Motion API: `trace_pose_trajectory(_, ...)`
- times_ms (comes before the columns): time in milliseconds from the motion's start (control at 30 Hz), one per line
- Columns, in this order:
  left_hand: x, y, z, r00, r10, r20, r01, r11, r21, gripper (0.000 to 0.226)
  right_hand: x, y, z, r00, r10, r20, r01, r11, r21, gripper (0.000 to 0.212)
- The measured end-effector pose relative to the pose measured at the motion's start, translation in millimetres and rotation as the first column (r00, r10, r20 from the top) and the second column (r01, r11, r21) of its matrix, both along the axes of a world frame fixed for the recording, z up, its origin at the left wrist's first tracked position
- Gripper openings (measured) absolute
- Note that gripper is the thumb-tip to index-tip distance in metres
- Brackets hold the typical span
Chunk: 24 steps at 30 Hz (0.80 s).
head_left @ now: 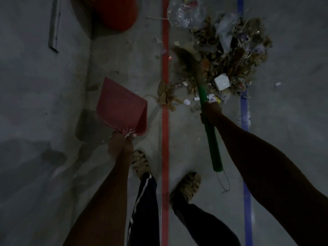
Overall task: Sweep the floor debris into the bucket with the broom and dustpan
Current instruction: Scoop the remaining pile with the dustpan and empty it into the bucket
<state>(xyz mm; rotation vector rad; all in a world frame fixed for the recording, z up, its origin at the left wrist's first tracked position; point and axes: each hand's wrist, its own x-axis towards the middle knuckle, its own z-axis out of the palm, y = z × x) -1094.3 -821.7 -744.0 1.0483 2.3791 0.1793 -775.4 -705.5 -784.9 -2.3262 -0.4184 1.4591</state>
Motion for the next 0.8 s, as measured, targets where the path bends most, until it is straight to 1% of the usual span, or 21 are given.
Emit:
trace_pose_trajectory(67,4.2,-0.1,3.7,1.0,0.01,-0.002,-0.01,1.0,-0.011,0.065,-5.0,-1.4,13.6,1.0,-0.021,-0.011,0.022,0.998,0.053,0.026)
trace_pose_trajectory(167,3.8,-1.3,12.8,0.999,0.029,-0.026,-0.03,0.999,-0.022,0.067,-27.4,-4.7,27.4,0.991,-0.017,-0.133,0.03,0.995,0.099,0.028)
trace_pose_trajectory(267,-11.1,-4.0,17.0,0.998,0.034,-0.045,-0.035,0.999,-0.023,0.07,-63.8,-2.5,25.5,0.974,0.05,-0.22,-0.027,0.994,0.108,0.038)
trace_pose_trajectory(333,-27.7,-4.7,18.8,0.995,0.055,-0.082,-0.057,0.998,-0.023,0.069,-98.0,3.1,23.1,0.961,0.114,-0.251,-0.089,0.99,0.11,0.039)
trace_pose_trajectory(400,-47.4,-4.1,17.2,0.991,0.08,-0.111,-0.084,0.996,-0.033,0.064,-134.6,10.6,20.7,0.949,0.164,-0.27,-0.136,0.984,0.119,0.036)
trace_pose_trajectory(500,-86.4,-4.0,6.2,0.991,0.132,-0.018,-0.133,0.991,-0.022,0.04,-187.5,24.2,12.3,0.905,0.262,-0.336,-0.236,0.965,0.117,0.032)
trace_pose_trajectory(533,-97.9,-4.9,1.4,0.99,0.137,0.005,-0.137,0.99,-0.017,0.037,-202.2,29.5,9.3,0.881,0.312,-0.356,-0.281,0.95,0.137,0.031)
trace_pose_trajectory(567,-108.8,-5.1,-3.3,0.99,0.14,-0.009,-0.14,0.99,-0.024,0.037,-218.3,35.9,5.2,0.854,0.366,-0.369,-0.331,0.93,0.157,0.031)
trace_pose_trajectory(667,-131.1,-0.7,-14.1,0.978,0.128,-0.166,-0.133,0.991,-0.021,0.058,-254.6,57.2,-8.3,0.8,0.482,-0.357,-0.46,0.875,0.148,0.033)
trace_pose_trajectory(700,-134.4,2.4,-14.5,0.975,0.129,-0.183,-0.135,0.991,-0.023,0.062,-259.4,62.4,-16.2,0.79,0.507,-0.346,-0.491,0.86,0.139,0.034)
trace_pose_trajectory(733,-139.2,5.1,-16.3,0.974,0.12,-0.192,-0.128,0.991,-0.03,0.064,-263.2,66.6,-21.3,0.783,0.519,-0.342,-0.509,0.851,0.124,0.033)
trace_pose_trajectory(800,-145.6,10.0,-18.2,0.977,0.084,-0.198,-0.094,0.995,-0.04,0.067,-260.1,70.7,-31.5,0.804,0.502,-0.319,-0.505,0.859,0.082,0.026)
